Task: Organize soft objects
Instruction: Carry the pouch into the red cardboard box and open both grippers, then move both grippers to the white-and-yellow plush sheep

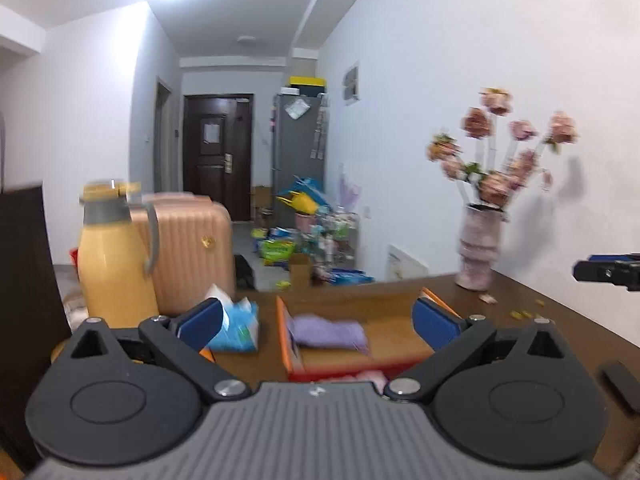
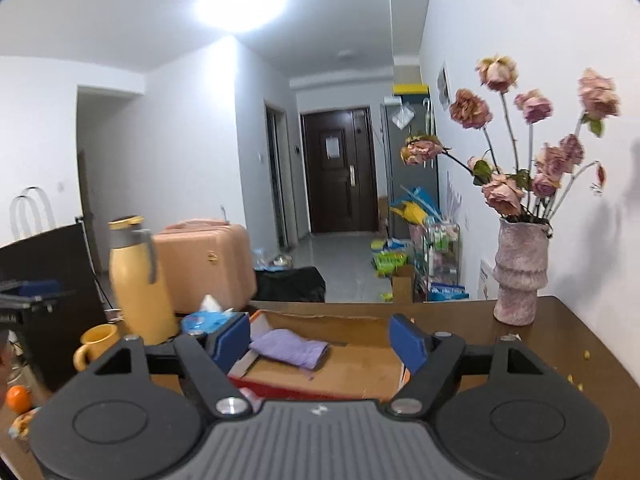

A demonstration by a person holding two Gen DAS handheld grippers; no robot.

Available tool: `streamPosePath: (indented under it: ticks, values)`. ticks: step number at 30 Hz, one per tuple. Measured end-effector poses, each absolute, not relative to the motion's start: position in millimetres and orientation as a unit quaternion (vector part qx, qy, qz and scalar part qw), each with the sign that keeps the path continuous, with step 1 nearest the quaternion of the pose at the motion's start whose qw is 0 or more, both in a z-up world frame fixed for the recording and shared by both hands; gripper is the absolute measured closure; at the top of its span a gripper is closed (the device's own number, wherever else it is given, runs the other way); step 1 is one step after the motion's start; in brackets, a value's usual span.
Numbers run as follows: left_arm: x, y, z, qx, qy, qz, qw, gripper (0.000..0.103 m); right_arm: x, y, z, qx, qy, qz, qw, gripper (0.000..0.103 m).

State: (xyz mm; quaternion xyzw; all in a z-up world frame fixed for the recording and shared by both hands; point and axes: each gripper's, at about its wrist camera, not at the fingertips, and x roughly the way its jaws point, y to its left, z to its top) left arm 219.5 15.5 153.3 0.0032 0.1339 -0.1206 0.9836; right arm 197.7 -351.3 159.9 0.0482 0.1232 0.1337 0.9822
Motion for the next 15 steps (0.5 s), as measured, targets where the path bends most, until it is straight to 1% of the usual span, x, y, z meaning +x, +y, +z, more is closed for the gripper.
streamPosePath:
  ticks: [1,3,6,9,13,15]
  values:
    - [203,18,144,-0.001,0.136,-0.129,0.982,0.000,177,-350,151,0.052,0.111,0.137,0.983,0.020]
    - [169,24,118,-0.013,0.141,-0.134,0.981,0.000,141,-348,133,0.053,0.097,0.144,0.983,0.016]
    - [126,25,80,-0.010,0.146,-0.125,0.981,0.000,85,-344,101,0.051,0.069,0.125,0.988,0.015]
    - [91,31,50,-0.009,0.139,-0.106,0.985,0.000,43,-343,70,0.054,0.063,0.073,0.994,0.014]
    - [88,34,39,-0.008,0.161,-0.113,0.981,0.000,30,-347,46,0.076,0.094,0.061,0.991,0.014]
    - [93,32,40,-0.011,0.153,-0.104,0.983,0.000,34,-346,41,0.072,0.107,0.055,0.990,0.014]
